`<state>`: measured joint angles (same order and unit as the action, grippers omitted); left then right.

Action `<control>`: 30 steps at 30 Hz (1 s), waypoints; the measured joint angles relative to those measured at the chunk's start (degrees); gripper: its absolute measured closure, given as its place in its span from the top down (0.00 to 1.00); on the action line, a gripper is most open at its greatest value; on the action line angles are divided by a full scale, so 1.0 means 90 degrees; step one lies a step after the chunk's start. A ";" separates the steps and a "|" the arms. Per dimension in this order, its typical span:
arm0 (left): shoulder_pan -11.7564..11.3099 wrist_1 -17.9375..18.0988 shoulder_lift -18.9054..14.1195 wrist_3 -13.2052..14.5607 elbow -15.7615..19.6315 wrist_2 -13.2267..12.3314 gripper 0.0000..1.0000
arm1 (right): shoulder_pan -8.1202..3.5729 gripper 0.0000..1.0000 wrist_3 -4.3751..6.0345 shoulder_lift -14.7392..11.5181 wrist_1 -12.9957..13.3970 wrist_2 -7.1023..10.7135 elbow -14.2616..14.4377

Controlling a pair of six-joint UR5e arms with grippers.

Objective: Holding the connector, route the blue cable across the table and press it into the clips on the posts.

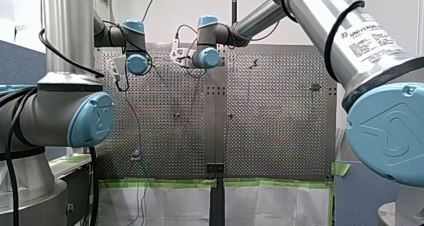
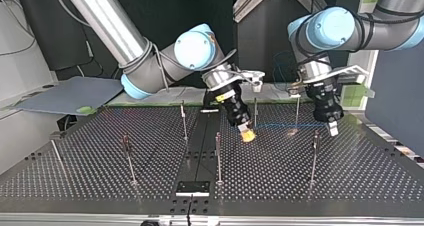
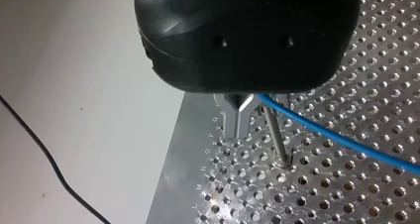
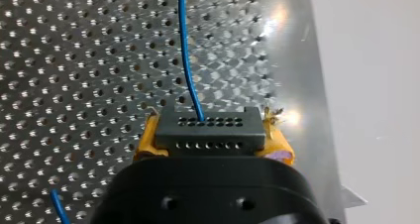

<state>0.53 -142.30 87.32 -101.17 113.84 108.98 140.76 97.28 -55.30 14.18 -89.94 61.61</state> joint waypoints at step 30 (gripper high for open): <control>-0.0674 0.0491 0.1046 -0.0462 -0.0709 -0.0905 0.00 | -0.0077 0.00 -0.0007 0.0245 -0.0012 0.0099 -0.0363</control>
<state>-5.54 -137.88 96.74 -105.32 107.46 100.83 140.07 97.22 -53.09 14.07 -89.05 58.34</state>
